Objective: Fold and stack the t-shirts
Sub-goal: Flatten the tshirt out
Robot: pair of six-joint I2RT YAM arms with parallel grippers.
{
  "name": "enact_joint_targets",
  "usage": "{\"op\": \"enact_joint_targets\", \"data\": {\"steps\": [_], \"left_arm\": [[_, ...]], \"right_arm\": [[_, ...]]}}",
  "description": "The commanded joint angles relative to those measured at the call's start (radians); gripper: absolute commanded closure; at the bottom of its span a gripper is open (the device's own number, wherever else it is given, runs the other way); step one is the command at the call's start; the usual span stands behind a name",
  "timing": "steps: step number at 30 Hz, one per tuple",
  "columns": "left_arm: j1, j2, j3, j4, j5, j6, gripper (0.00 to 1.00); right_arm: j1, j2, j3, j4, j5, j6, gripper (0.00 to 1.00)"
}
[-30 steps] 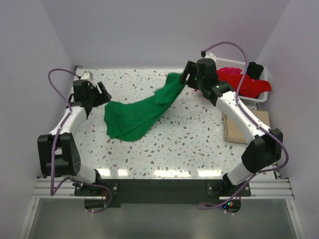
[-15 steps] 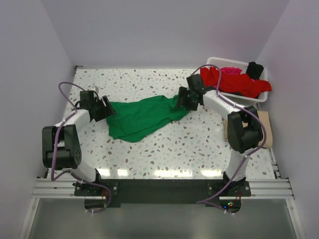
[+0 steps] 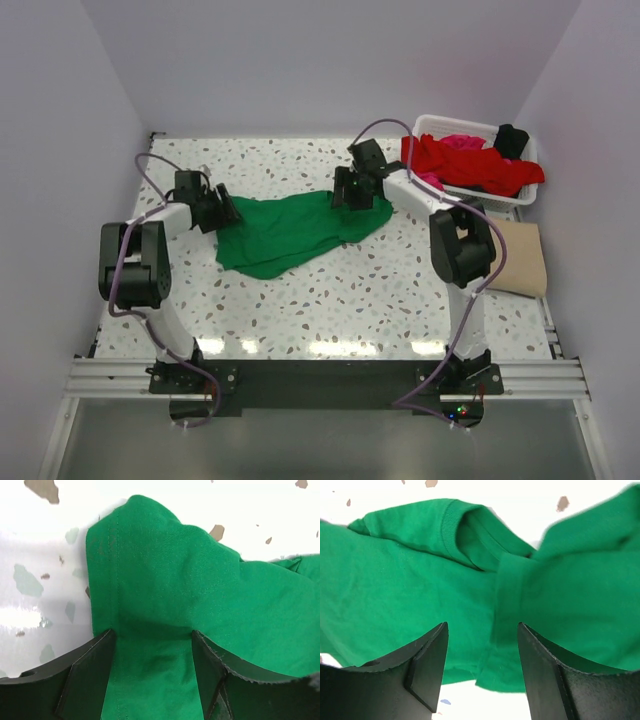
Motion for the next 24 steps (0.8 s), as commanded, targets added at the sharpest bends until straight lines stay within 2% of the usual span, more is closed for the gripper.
{"op": "enact_joint_targets", "data": {"steps": [1, 9, 13, 16, 17, 19, 20, 24], "left_arm": [[-0.002, 0.072, 0.040, -0.012, -0.044, 0.035, 0.32], [-0.005, 0.192, 0.123, 0.004, 0.001, 0.041, 0.32], [-0.005, 0.238, 0.193, 0.031, 0.035, 0.041, 0.32], [-0.004, 0.275, 0.271, 0.024, 0.052, 0.050, 0.32], [-0.004, 0.282, 0.290, 0.010, 0.053, 0.053, 0.32], [-0.005, 0.272, 0.333, 0.001, 0.053, 0.062, 0.32], [-0.004, 0.250, 0.340, -0.009, 0.049, 0.065, 0.31], [0.001, 0.154, 0.341, -0.036, 0.038, 0.082, 0.29]], "right_arm": [[0.017, 0.054, 0.091, -0.057, 0.029, -0.054, 0.39], [0.032, 0.137, 0.195, -0.165, 0.135, -0.084, 0.40], [0.032, 0.173, 0.233, -0.221, 0.176, -0.089, 0.45], [0.032, 0.187, 0.247, -0.243, 0.178, -0.088, 0.57], [0.034, 0.188, 0.247, -0.246, 0.179, -0.087, 0.67], [0.032, 0.184, 0.250, -0.260, 0.176, -0.077, 0.77], [0.032, 0.176, 0.249, -0.261, 0.176, -0.074, 0.85], [0.034, 0.130, 0.246, -0.280, 0.153, -0.054, 1.00]]}}
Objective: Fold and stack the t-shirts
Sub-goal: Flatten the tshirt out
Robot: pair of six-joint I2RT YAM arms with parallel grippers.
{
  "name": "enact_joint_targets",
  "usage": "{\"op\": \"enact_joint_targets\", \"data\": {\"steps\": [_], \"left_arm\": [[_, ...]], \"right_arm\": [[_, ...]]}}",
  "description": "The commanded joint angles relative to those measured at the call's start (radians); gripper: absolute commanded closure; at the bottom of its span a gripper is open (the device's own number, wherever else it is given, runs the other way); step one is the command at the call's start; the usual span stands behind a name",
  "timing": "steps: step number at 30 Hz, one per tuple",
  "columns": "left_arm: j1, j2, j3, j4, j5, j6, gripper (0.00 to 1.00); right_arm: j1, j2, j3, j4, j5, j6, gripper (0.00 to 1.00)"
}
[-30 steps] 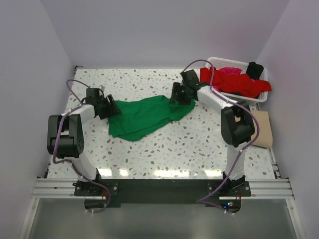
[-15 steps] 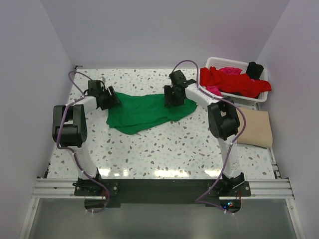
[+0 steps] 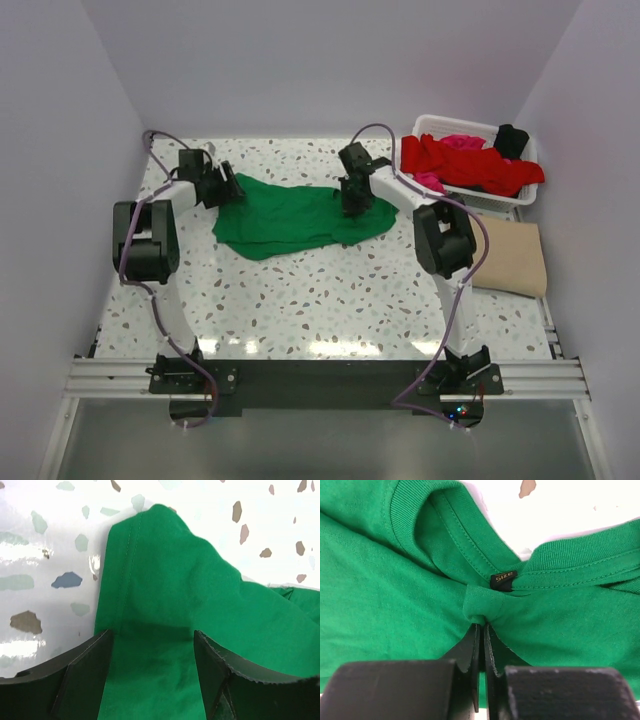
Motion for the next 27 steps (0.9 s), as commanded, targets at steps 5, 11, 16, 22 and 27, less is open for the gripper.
{"op": "enact_joint_targets", "data": {"steps": [5, 11, 16, 22, 27], "left_arm": [[0.003, -0.241, -0.107, -0.114, -0.101, 0.056, 0.29], [0.013, -0.372, -0.334, -0.119, -0.149, 0.054, 0.38], [0.020, -0.387, -0.428, -0.102, -0.122, 0.041, 0.46], [0.021, -0.366, -0.436, -0.067, -0.122, 0.031, 0.51], [0.024, -0.355, -0.434, -0.057, -0.138, 0.039, 0.56]], "right_arm": [[0.001, -0.218, -0.076, -0.050, -0.025, 0.057, 1.00], [0.001, -0.382, -0.265, -0.049, -0.035, 0.099, 1.00], [0.000, -0.420, -0.353, -0.035, -0.035, 0.120, 1.00], [0.001, -0.434, -0.370, -0.024, -0.033, 0.125, 1.00], [0.000, -0.449, -0.386, -0.015, -0.033, 0.130, 1.00]]}}
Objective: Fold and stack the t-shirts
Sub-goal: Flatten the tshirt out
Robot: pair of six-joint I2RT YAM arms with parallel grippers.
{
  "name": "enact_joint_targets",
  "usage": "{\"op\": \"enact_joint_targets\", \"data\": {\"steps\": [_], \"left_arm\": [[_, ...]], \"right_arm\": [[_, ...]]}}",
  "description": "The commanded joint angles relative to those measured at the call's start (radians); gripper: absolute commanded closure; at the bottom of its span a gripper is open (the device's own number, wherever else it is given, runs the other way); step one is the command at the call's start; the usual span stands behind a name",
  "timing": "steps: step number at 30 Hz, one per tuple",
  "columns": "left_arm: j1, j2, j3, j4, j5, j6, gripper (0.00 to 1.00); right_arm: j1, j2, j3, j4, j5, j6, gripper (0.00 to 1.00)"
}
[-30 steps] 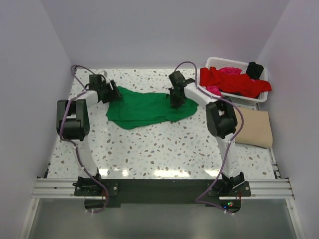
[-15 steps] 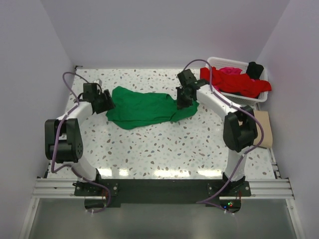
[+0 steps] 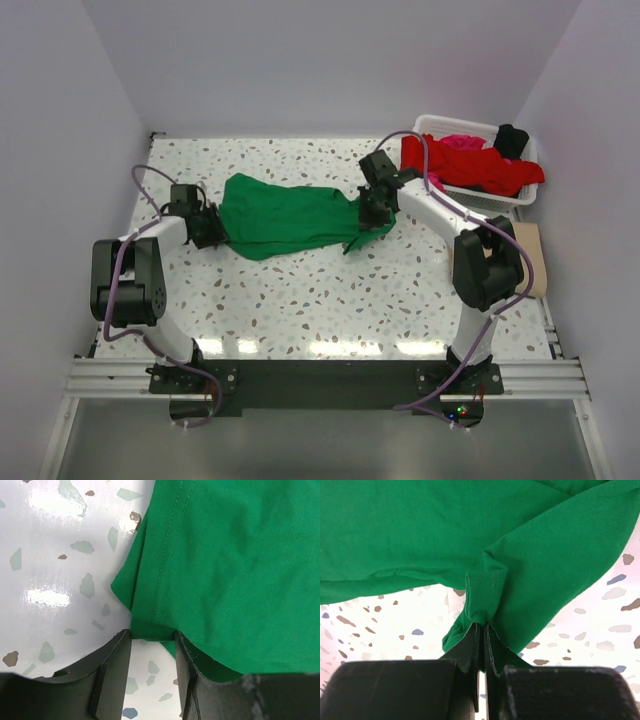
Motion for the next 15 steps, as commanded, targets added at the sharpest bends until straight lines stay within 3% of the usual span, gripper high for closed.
{"op": "enact_joint_targets", "data": {"steps": [1, 6, 15], "left_arm": [[0.008, 0.013, 0.006, 0.043, -0.017, 0.010, 0.56], [0.008, 0.007, 0.000, 0.040, -0.032, 0.010, 0.62], [0.008, -0.034, 0.020, 0.031, -0.049, 0.021, 0.83]], "right_arm": [[0.001, -0.044, -0.022, 0.022, -0.006, 0.019, 1.00], [0.001, -0.067, -0.041, 0.030, -0.007, 0.025, 1.00], [0.000, -0.122, -0.045, 0.025, -0.001, 0.032, 1.00]]}}
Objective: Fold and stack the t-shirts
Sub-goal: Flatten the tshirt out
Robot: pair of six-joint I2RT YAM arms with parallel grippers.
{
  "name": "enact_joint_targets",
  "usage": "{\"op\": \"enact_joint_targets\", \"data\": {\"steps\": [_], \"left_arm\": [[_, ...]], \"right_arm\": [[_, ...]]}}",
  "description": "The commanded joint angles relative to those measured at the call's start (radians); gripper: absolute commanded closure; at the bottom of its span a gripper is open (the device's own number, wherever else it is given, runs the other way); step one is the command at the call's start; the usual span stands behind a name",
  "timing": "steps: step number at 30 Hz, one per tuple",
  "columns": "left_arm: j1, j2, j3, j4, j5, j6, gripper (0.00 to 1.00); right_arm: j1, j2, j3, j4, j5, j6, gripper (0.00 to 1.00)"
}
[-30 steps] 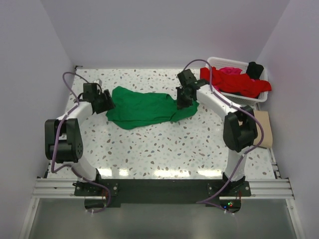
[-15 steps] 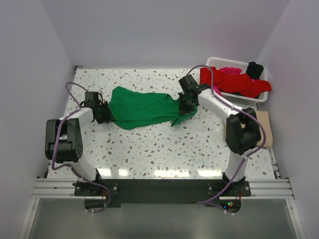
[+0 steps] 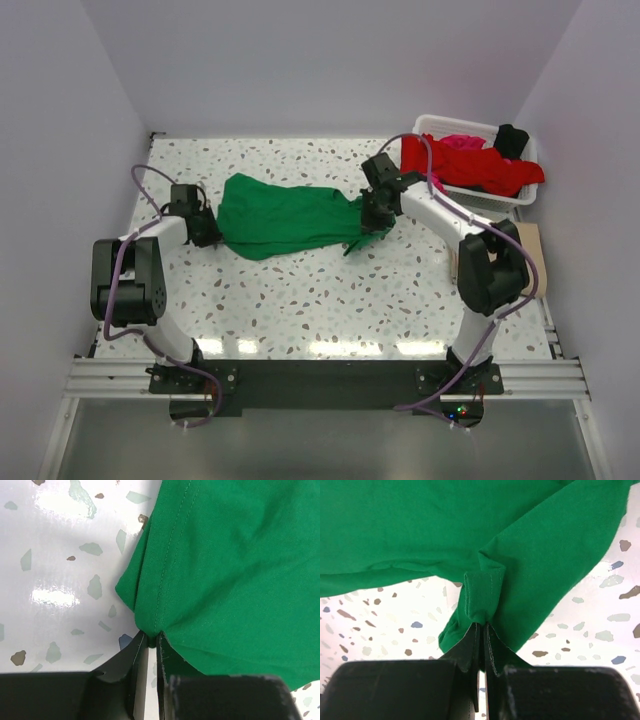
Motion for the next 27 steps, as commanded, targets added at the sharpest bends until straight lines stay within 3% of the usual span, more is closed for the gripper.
{"op": "enact_joint_targets", "data": {"steps": [1, 8, 14, 16, 18, 19, 27], "left_arm": [[0.008, -0.054, 0.024, 0.023, -0.029, 0.019, 0.87], [0.028, -0.102, 0.092, -0.011, -0.051, 0.030, 1.00], [0.079, -0.086, 0.112, -0.020, -0.060, 0.058, 1.00], [0.086, -0.077, 0.109, -0.020, -0.041, 0.064, 1.00], [0.086, -0.077, 0.098, -0.009, -0.017, 0.068, 1.00], [0.086, -0.080, 0.095, 0.004, 0.014, 0.070, 1.00], [0.086, -0.071, 0.063, 0.020, 0.057, 0.075, 1.00]], "right_arm": [[-0.002, -0.095, 0.015, 0.011, 0.003, 0.015, 1.00], [-0.002, -0.220, -0.031, -0.087, 0.048, 0.010, 1.00], [-0.005, -0.400, -0.350, -0.168, 0.095, 0.075, 1.00], [-0.005, -0.414, -0.417, -0.217, 0.087, 0.090, 0.92], [-0.007, -0.432, -0.445, -0.243, 0.072, 0.099, 0.72], [-0.007, -0.438, -0.447, -0.243, 0.073, 0.105, 0.67], [-0.042, -0.363, -0.370, -0.171, 0.043, 0.093, 0.54]]}}
